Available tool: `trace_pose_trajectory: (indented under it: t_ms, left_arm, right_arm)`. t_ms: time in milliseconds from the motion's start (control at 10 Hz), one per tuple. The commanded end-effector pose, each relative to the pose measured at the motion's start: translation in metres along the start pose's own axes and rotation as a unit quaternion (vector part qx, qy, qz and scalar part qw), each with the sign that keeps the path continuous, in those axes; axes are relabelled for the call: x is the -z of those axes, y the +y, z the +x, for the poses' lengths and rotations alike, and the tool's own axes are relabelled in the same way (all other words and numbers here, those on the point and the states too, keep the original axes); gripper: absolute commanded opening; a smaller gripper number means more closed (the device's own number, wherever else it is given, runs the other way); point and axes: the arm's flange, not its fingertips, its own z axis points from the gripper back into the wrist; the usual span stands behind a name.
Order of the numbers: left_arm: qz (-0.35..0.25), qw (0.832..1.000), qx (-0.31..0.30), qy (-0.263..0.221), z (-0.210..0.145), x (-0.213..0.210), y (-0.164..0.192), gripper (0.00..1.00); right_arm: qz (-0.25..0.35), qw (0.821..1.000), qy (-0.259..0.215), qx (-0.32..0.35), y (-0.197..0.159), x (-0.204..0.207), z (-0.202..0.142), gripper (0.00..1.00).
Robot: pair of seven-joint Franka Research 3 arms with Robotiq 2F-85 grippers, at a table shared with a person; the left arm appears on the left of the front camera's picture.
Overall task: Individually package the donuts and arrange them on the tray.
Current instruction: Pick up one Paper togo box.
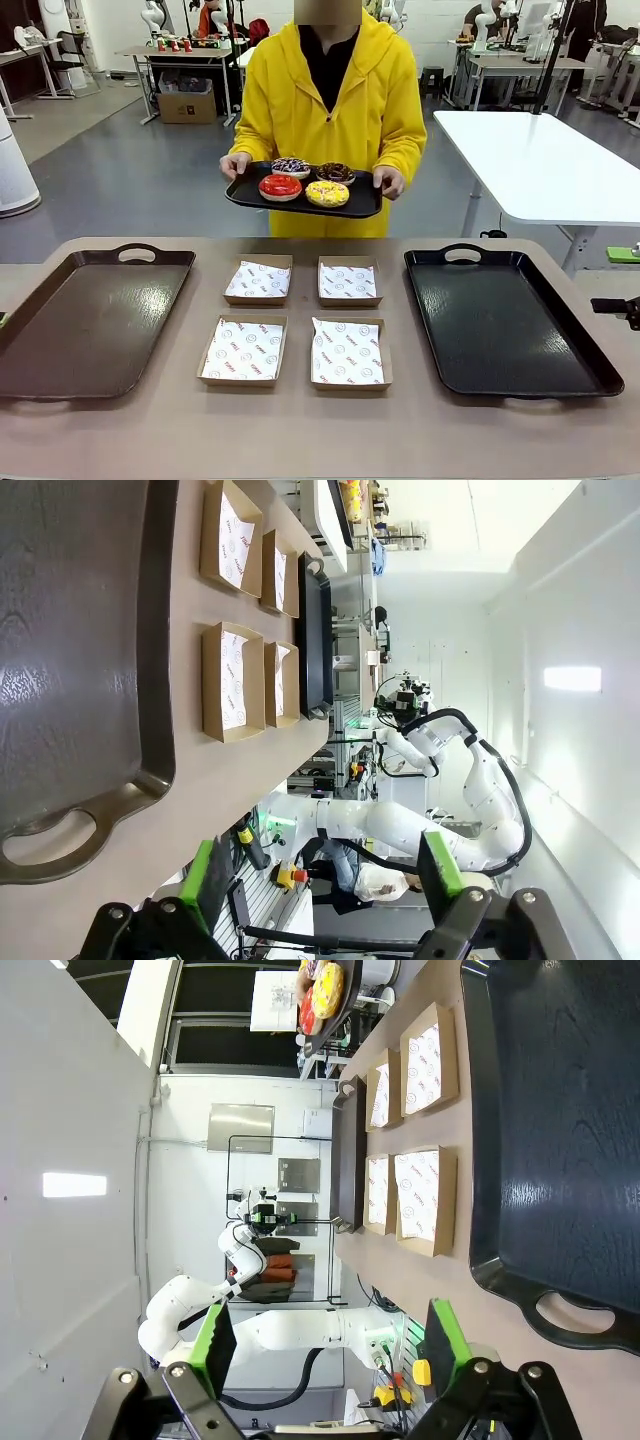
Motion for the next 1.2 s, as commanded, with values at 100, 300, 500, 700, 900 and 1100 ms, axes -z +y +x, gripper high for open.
trace_pose_trajectory:
  t_ms: [100, 300, 500, 700, 900, 1100]
  left_arm:
    - [-0.005, 1.000, 0.003, -0.006, -0.0004, -0.0006, 0.0002, 1.00]
    - [-0.005, 1.000, 0.003, -0.006, -0.0004, -0.0006, 0.0002, 1.00]
    - [-0.005, 1.000, 0.003, -0.006, -0.0004, -0.0006, 0.0002, 1.00]
    - [-0.005, 1.000, 0.003, -0.006, -0.0004, -0.0006, 0.0002, 1.00]
    - [-0.005, 1.000, 0.003, -0.006, -0.0004, -0.0006, 0.0002, 1.00]
    - [-0.005, 1.000, 0.003, -0.006, -0.0004, -0.0006, 0.0002, 1.00]
  right_arm:
    - [0.008, 1.000, -0.003, 0.003, 0.0016, -0.0005, 0.0010, 1.00]
    - [0.008, 1.000, -0.003, 0.003, 0.0016, -0.0005, 0.0010, 1.00]
    - [0.008, 1.000, -0.003, 0.003, 0.0016, -0.0005, 0.0010, 1.00]
    - [0.008, 1.000, -0.003, 0.003, 0.0016, -0.0005, 0.0010, 1.00]
    - [0.008, 1.000, -0.003, 0.003, 0.0016, -0.0005, 0.0010, 1.00]
    - [0.008, 1.000, -0.003, 0.003, 0.0016, -0.0005, 0.0010, 1.00]
